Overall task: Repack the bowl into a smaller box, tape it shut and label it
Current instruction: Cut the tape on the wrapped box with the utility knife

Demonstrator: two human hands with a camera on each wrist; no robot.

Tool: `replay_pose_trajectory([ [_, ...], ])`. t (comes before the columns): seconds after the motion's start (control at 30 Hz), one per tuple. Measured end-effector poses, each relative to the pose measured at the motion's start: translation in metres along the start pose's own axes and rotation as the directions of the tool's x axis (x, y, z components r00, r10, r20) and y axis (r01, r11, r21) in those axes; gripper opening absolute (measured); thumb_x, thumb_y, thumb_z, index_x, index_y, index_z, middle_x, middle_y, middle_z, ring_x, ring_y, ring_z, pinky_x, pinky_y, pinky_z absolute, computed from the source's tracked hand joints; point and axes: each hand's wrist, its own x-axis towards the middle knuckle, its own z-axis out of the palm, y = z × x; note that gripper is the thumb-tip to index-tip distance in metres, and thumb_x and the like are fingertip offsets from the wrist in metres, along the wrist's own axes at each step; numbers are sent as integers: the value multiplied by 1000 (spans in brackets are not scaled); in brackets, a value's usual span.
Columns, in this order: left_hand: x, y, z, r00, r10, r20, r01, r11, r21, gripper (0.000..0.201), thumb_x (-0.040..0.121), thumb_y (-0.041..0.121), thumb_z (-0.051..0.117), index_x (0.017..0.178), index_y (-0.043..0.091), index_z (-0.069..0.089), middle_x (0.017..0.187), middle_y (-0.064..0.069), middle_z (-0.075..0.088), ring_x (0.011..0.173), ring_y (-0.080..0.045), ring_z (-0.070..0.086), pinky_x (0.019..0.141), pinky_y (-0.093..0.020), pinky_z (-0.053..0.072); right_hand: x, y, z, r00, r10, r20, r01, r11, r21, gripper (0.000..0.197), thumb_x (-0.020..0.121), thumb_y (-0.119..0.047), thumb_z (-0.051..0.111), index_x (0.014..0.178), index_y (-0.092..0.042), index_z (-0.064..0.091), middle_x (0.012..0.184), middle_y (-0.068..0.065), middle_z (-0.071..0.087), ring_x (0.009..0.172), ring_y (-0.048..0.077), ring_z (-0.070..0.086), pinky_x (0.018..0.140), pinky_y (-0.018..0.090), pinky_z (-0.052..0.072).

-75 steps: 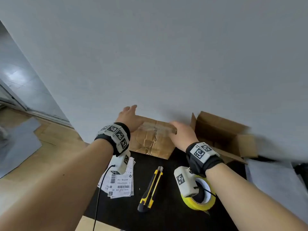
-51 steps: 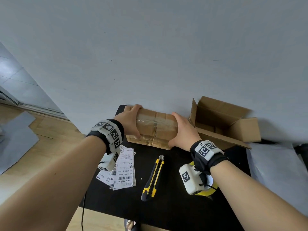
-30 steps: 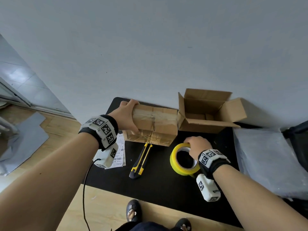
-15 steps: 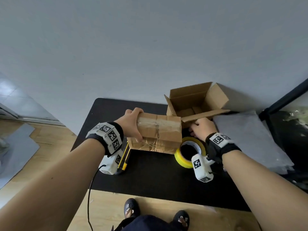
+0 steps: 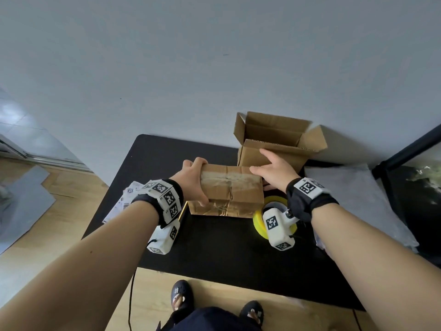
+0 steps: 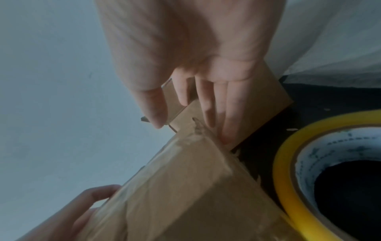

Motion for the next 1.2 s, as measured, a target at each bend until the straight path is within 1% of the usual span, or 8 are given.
replay_pose_trajectory([
  [0.1, 4, 4, 3, 1000, 26, -6, -26, 999, -19, 101, 54, 23, 86, 133, 30, 23, 122, 0, 28, 104, -22, 49, 83, -34, 54, 1, 5, -2, 1000, -16, 11, 18, 985, -171, 76, 83, -32, 69, 147, -37, 29, 136, 5, 51, 117, 22, 54, 74, 34, 58],
  [0.2, 9, 6, 3, 999, 47, 17, -47, 999, -12, 107, 55, 25, 87, 138, 32, 20, 129, 0, 27, 111, -24, 47, 90, -37, 51, 1, 6, -2, 1000, -14, 16, 19, 944, -330, 67, 82, -34, 70, 142, -29, 42, 144, 5, 46, 126, 25, 48, 92, 40, 53],
  [0.37, 12, -4, -6, 999, 30, 34, -24, 986, -167, 116, 60, 42, 85, 148, 38, 9, 144, -1, 29, 127, -23, 40, 101, -37, 42, -10, -21, 4, 986, -169, 12, 146, 811, -567, 40, 89, -28, 59, 129, -21, 59, 135, -1, 57, 123, 20, 53, 102, 31, 42],
  [0.53, 4, -27, -26, 977, -57, -206, 5, 970, -242, 70, 82, 38, 69, 142, 23, 36, 140, -5, 45, 125, -20, 47, 97, -32, 41, -29, -76, 41, 920, -388, 45, 366, 814, -451, 24, 92, -18, 53, 106, -19, 73, 108, -1, 72, 100, 15, 65, 94, 28, 48],
  [0.7, -13, -70, -34, 968, -97, -230, 97, 995, -12, 52, 86, 31, 63, 134, 22, 46, 137, -5, 46, 116, -20, 54, 93, -31, 44, -26, -102, 116, 941, -228, 250, 288, 927, -240, 23, 90, -11, 53, 95, -18, 74, 90, 2, 74, 84, 15, 71, 86, 34, 57],
  [0.87, -25, -106, -32, 966, -134, -220, 154, 985, 77, 46, 88, 30, 59, 132, 23, 48, 137, -4, 43, 112, -20, 55, 92, -33, 47, -16, -101, 181, 912, 15, 409, 147, 920, -362, 22, 92, -16, 51, 101, -9, 70, 91, 12, 73, 83, 26, 72, 83, 39, 58],
  [1.0, -25, -126, -24, 976, -107, -189, 140, 975, 171, 42, 89, 28, 55, 131, 22, 48, 136, -3, 44, 117, -22, 51, 95, -38, 47, -10, -101, 207, 946, 32, 321, 206, 705, -679, 27, 91, -17, 49, 110, -11, 67, 94, 10, 71, 89, 27, 70, 83, 34, 56],
  [1.2, -20, -149, -18, 982, -110, -153, 129, 985, 119, 39, 90, 26, 55, 129, 22, 50, 135, -3, 45, 116, -22, 51, 94, -37, 48, -9, -92, 230, 951, 153, 270, 172, 462, -870, 24, 92, -17, 51, 111, -7, 60, 112, 11, 64, 101, 27, 63, 72, 29, 47],
])
